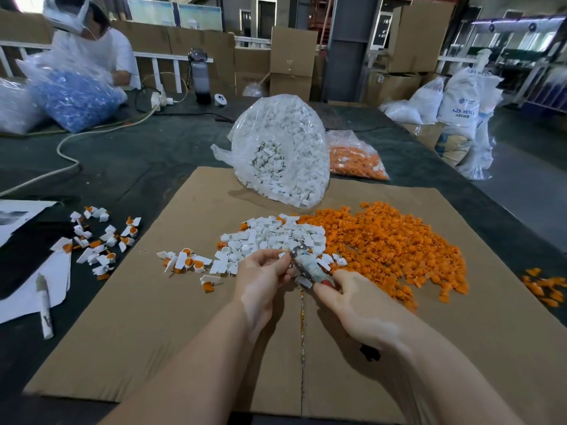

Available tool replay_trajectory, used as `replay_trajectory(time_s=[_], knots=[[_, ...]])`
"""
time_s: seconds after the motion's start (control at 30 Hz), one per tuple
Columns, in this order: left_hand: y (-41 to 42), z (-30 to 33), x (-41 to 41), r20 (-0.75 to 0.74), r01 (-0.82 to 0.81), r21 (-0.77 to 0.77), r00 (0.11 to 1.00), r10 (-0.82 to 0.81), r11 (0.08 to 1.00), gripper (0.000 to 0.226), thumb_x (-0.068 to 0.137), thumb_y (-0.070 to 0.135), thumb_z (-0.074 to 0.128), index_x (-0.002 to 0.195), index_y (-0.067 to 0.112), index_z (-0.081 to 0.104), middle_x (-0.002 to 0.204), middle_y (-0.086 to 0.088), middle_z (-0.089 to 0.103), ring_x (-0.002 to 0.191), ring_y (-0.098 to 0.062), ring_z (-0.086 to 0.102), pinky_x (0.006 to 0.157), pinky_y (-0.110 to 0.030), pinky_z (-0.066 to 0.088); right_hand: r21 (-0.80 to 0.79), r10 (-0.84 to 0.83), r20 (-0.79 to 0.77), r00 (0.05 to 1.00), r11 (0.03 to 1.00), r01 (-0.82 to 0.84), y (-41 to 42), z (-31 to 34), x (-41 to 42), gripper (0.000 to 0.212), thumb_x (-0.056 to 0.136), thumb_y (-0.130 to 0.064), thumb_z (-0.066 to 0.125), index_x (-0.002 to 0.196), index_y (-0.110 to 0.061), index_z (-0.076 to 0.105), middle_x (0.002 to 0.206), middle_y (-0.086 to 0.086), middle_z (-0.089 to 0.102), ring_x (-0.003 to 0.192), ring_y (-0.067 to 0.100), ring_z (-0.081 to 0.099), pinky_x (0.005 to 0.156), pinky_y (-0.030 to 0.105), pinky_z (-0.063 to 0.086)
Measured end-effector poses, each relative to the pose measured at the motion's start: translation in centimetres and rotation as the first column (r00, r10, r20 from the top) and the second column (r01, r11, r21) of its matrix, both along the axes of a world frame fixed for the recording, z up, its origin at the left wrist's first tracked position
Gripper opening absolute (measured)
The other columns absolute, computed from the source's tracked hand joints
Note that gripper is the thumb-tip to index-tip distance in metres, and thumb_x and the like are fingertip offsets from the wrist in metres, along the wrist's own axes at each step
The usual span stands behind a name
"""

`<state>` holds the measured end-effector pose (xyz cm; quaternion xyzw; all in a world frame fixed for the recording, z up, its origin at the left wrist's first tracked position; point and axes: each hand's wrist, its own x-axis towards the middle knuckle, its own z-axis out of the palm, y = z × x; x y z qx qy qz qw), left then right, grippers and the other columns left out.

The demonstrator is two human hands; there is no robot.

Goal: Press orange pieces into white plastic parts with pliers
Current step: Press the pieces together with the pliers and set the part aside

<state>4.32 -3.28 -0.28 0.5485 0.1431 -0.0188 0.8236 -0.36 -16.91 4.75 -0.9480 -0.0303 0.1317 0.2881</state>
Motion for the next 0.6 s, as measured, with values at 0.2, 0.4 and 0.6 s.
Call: replay_trajectory(time_s=[0.2, 0.4, 0.6], knots=[[-0.04, 0.09, -0.25, 0.006, 0.009, 0.011, 1.0, -0.009, 1.0, 0.007, 0.088, -0.005, 0.056, 0.087, 0.002, 0.058, 0.06, -0.006, 0.058, 0.042, -0.004, 0.052, 0.047, -0.014, 0.048, 0.023, -0.033, -0.01, 0.999, 0.999, 0.033, 0.07, -0.64, -0.1, 0.033, 0.097, -0.043, 0.04, 0.072, -0.021, 0.037, 0.07, -0.003, 0.043, 0.06, 0.013, 0.039, 0.053, 0.029, 0.028], [0.07, 0.03, -0.23, 0.01, -0.004, -0.008, 1.0, 0.004, 1.0, 0.007, 0.088, -0.004, 0.056, 0.089, 0.002, 0.058, 0.065, -0.008, 0.059, 0.046, -0.005, 0.054, 0.049, -0.015, 0.049, 0.073, -0.061, -0.036, 0.997, 0.995, 0.063, -0.31, -0.36, -0.27, 0.036, 0.093, -0.05, 0.042, 0.071, -0.021, 0.041, 0.069, -0.004, 0.042, 0.061, 0.012, 0.04, 0.055, 0.028, 0.027], [0.21, -0.21, 0.01, 0.011, 0.006, -0.04, 1.0, -0.006, 0.999, 0.006, 0.088, -0.004, 0.056, 0.089, 0.001, 0.055, 0.07, -0.01, 0.058, 0.046, -0.005, 0.055, 0.05, -0.013, 0.049, 0.067, -0.024, -0.027, 0.999, 0.997, 0.026, -0.39, -0.1, -0.23, 0.038, 0.094, -0.049, 0.04, 0.068, -0.021, 0.038, 0.068, -0.005, 0.04, 0.06, 0.011, 0.038, 0.056, 0.027, 0.026]])
